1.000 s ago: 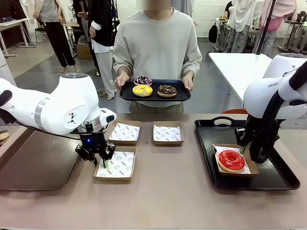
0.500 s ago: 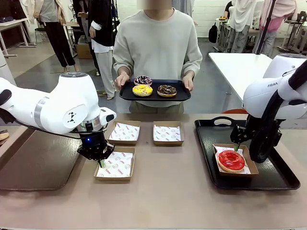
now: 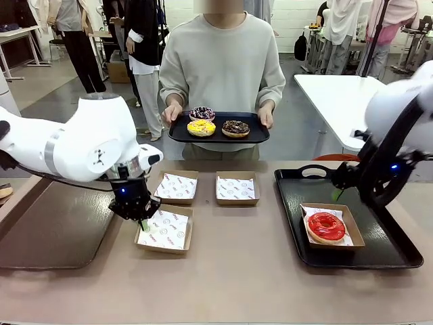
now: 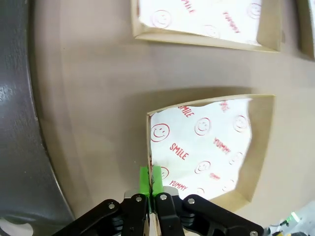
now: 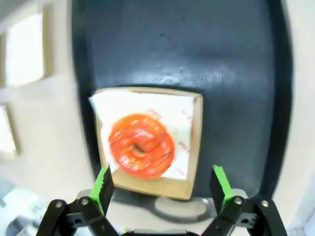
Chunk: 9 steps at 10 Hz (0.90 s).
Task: Individually package the donuts and arrange them on the tray.
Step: Place the picked Paper togo box on the Handle tray while simultaneously picking up another Paper togo box from the table with the other hand.
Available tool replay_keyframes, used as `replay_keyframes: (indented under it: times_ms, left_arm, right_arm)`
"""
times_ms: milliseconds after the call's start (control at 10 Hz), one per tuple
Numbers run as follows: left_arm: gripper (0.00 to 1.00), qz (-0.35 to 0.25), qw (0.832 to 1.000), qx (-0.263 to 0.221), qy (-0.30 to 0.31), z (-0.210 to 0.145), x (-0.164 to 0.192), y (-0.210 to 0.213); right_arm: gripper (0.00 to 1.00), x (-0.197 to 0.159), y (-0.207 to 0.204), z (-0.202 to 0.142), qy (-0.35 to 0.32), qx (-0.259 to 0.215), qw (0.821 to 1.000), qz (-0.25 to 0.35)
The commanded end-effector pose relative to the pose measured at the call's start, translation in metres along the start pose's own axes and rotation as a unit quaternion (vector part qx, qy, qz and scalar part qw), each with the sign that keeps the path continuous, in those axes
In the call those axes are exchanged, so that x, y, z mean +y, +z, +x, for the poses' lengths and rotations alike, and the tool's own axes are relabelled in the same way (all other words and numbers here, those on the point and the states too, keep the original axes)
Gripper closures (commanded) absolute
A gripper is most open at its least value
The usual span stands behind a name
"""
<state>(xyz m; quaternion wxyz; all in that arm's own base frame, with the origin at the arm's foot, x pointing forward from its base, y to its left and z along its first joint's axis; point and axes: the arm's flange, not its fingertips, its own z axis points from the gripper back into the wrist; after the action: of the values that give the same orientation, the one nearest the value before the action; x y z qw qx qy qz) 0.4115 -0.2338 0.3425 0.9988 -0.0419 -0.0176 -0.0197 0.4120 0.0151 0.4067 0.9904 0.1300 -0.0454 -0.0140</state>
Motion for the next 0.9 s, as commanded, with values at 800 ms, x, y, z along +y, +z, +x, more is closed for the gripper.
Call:
replay_keyframes:
  times_ms: [800]
  left_arm:
    - [1.00,-0.004,0.999,-0.041,-0.008,0.050,-0.015,0.165]
  right_arm:
    - [0.00,-0.230,0.102,-0.045,-0.069,-0.053,0.909,0.408]
